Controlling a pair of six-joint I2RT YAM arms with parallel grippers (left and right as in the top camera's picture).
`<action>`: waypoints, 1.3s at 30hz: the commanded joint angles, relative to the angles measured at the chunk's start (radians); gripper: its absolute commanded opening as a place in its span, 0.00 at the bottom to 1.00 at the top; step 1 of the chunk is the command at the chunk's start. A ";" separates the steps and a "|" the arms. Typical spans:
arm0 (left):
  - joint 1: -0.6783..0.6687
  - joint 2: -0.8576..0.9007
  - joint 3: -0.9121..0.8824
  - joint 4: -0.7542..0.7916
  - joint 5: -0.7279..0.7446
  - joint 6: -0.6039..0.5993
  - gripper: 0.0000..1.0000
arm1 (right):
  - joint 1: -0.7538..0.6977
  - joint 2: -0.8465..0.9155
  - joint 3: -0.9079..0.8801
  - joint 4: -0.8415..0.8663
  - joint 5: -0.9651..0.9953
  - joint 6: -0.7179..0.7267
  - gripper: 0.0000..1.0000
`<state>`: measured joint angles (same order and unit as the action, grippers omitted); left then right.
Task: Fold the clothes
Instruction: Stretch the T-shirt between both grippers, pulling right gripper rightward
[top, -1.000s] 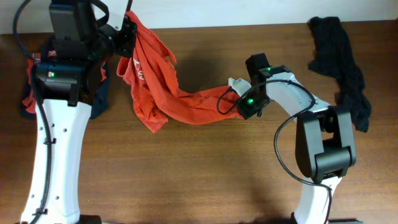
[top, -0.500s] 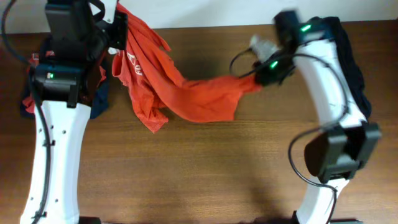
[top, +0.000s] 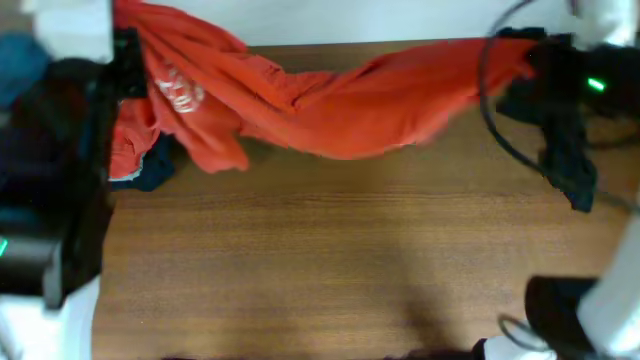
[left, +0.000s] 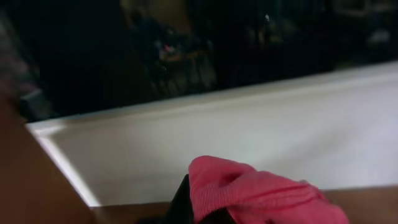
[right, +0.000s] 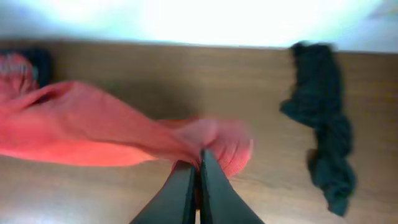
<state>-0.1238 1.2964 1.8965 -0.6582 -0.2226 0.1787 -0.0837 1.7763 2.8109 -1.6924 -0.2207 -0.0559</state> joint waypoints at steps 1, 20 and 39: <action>0.002 -0.119 0.026 -0.020 -0.073 -0.092 0.01 | -0.069 -0.168 0.028 -0.006 0.088 0.039 0.04; 0.002 -0.086 0.019 -0.369 -0.058 -0.369 0.01 | -0.122 -0.331 -0.209 -0.006 0.202 0.034 0.04; 0.002 0.386 0.018 -0.315 -0.031 -0.369 0.01 | -0.122 -0.037 -0.415 0.029 0.233 0.027 0.04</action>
<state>-0.1238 1.6588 1.9129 -0.9871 -0.2584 -0.1776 -0.1959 1.7359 2.3913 -1.6798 -0.0147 -0.0296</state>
